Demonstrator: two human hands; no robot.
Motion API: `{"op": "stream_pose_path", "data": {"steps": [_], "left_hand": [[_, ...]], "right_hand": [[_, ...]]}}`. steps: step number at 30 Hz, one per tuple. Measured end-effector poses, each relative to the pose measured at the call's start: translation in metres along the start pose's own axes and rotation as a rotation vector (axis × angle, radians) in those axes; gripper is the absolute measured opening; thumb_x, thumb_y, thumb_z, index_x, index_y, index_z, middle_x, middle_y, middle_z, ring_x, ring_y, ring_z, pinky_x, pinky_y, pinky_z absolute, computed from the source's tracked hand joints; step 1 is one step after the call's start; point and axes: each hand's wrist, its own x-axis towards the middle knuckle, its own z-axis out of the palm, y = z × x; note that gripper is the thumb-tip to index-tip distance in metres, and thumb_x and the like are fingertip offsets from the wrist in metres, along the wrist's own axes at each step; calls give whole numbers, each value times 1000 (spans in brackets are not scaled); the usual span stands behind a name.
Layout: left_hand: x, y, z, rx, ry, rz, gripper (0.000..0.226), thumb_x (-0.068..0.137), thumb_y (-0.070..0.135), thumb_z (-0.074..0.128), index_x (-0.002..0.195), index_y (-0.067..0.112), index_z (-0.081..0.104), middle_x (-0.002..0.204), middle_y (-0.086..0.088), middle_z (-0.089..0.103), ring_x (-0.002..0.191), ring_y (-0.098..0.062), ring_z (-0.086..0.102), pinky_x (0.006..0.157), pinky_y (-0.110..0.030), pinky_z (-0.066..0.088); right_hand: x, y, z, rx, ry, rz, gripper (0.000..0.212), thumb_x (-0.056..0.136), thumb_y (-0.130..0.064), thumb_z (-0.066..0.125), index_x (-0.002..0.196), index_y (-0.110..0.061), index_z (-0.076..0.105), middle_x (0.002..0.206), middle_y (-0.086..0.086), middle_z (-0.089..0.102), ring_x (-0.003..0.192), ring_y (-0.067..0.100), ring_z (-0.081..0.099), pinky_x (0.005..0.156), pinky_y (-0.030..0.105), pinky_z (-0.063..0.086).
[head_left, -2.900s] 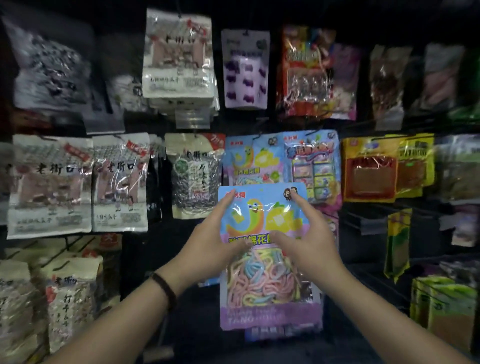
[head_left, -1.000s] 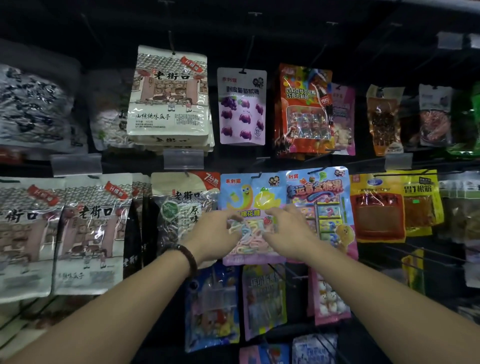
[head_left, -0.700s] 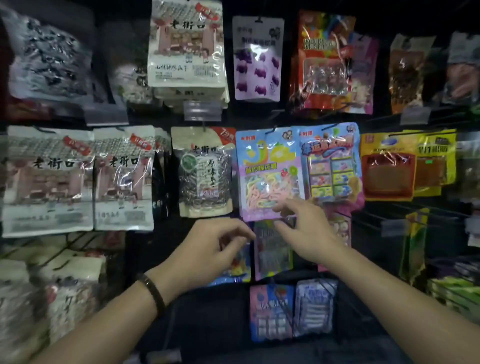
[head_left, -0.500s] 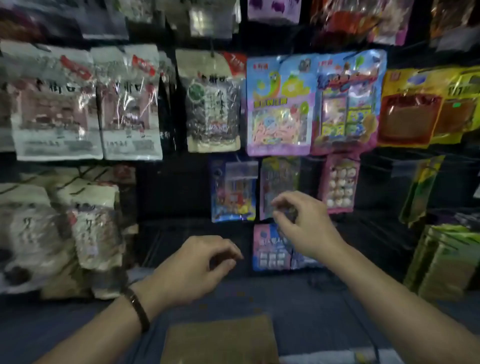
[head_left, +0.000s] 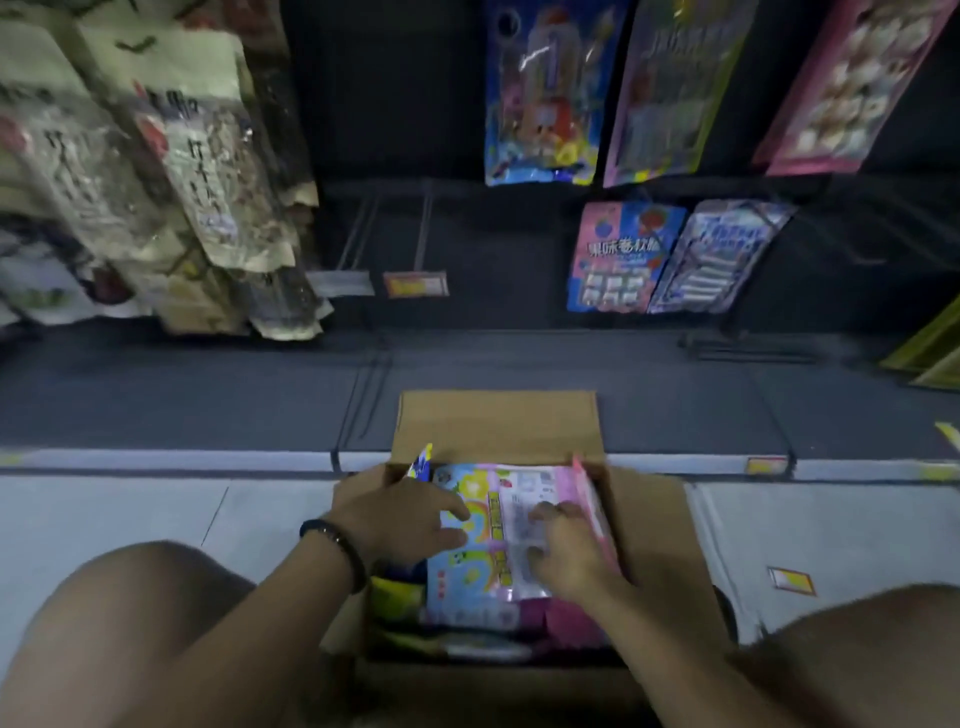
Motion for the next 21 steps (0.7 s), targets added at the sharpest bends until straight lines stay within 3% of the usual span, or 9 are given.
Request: {"op": "stream_pose_path", "data": {"steps": [5,9,11,13,15,18,21], "left_hand": [[10,-15,3,60,-116,-87,53,102,56,57,149,31,54,151,1,58,132,-23,57,103,-34,46],[14,-18,0,43,-146,-108,57,104,56,54,153,28,50,154,-1,54,135,-23,54,103,-32,44],[16,-16,1,36,-154,-97,59,105,55,52,156,27,46,153,-2,55,136,-24,53,100,-28,41],[17,-16,2,38,-167,-90,58,106,55,51,156,27,45,151,-4,56,134,-24,54,94,-27,39],[17,-16,2,44,-164,-89,55,107,54,48,156,28,46,155,-3,53,137,-24,52,102,-30,42],[16,-18,1,33,-160,-102,54,107,55,47,155,31,46,161,0,48,143,-23,48,112,-37,44],[15,-19,-2,44,-151,-124,51,106,56,49,149,29,52,153,-3,55,135,-23,53,101,-35,46]], "right_hand": [[15,-5,23,-226,-11,-114,75,93,-32,65,161,-28,33,160,10,36,148,32,35,121,40,32],[31,1,37,-275,-96,-93,86,100,-52,60,167,-39,8,174,16,4,162,36,8,128,48,17],[38,4,41,-330,-101,-84,81,102,-53,55,167,-39,7,174,15,5,161,38,8,126,52,23],[44,5,45,-395,-50,-88,73,103,-44,55,163,-41,14,169,13,18,156,39,20,118,53,36],[47,3,46,-404,-6,-79,66,103,-33,53,159,-42,20,164,10,28,149,38,30,112,53,42],[47,-1,44,-379,8,-49,61,106,-30,43,161,-43,19,167,8,27,151,38,29,115,53,38],[44,-5,39,-304,55,-31,77,103,-14,45,165,-46,13,172,2,25,155,34,26,121,49,33]]}}
